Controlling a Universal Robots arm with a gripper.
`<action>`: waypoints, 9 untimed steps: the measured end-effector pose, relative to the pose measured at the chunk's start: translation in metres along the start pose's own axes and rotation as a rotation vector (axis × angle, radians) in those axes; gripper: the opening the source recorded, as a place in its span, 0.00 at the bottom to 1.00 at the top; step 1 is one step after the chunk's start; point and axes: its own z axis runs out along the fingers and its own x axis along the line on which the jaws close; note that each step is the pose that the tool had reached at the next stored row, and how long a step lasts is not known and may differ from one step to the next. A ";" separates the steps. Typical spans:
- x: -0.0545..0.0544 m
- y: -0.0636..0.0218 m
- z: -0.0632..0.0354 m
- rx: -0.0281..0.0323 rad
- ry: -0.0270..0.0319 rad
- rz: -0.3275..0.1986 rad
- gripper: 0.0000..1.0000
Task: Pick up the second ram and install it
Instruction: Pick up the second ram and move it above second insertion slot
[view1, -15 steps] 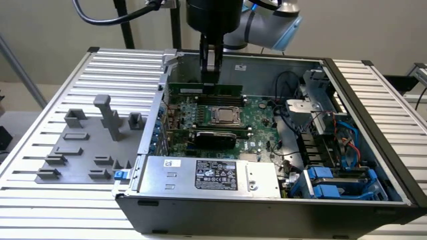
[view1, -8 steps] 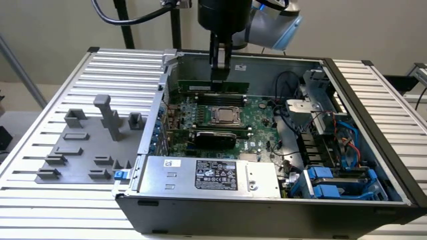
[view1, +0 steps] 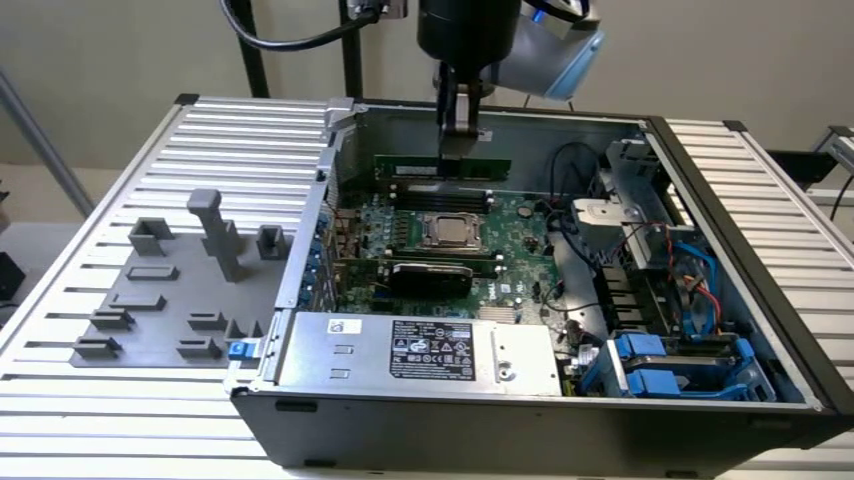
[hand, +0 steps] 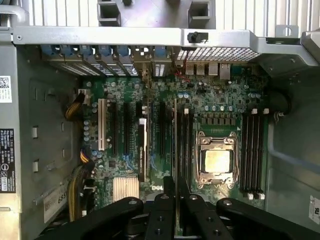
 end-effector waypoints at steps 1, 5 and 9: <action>-0.002 -0.0018 0.0010 0.0000 0.0001 0.000 0.14; -0.008 -0.0091 0.0059 0.0000 -0.0005 0.000 0.14; -0.011 -0.0141 0.0123 -0.0001 -0.0035 0.001 0.14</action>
